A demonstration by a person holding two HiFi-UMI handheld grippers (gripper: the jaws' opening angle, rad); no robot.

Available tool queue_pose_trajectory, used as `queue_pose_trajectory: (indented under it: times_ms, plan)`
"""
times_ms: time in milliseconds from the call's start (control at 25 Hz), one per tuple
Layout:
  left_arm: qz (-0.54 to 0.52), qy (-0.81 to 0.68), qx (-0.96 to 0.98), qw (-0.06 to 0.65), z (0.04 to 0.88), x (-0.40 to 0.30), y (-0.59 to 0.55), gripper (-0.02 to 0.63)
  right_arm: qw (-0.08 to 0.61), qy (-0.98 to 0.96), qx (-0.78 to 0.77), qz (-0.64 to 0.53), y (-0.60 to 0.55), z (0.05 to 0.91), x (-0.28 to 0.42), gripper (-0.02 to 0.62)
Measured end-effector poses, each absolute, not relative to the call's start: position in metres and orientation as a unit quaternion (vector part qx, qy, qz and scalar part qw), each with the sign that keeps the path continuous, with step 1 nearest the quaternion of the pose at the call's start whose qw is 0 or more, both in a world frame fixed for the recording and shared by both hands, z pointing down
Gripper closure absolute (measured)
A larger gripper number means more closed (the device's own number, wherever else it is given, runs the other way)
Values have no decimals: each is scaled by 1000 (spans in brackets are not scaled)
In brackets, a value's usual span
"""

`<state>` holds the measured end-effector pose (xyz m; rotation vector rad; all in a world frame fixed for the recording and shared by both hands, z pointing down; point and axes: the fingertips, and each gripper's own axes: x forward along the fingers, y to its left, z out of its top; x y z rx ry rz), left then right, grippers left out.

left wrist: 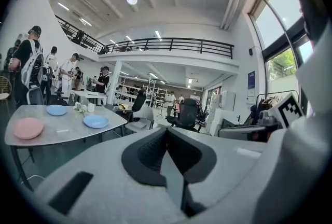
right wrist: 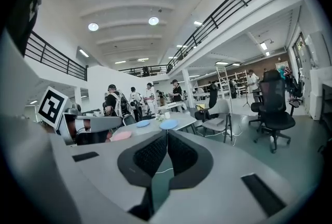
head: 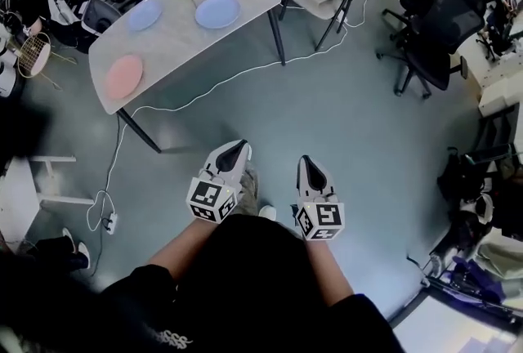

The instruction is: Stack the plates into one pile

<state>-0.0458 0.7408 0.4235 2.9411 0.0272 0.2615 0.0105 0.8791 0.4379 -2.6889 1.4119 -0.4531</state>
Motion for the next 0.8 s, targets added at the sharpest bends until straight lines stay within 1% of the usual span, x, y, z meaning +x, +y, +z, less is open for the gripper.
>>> queue_pose_trajectory:
  times_ms: [240,520,800]
  plan:
    - [97,23,988,115,443,26,697,589,18,442,-882,-164,839,444,86,581]
    - [104,20,985,139,455,111,600,589,2,451,-871,-195,742,461,175,581]
    - [105,27,986,125,443,178,489,589,-15,460,-866,-196,635,445,248,581]
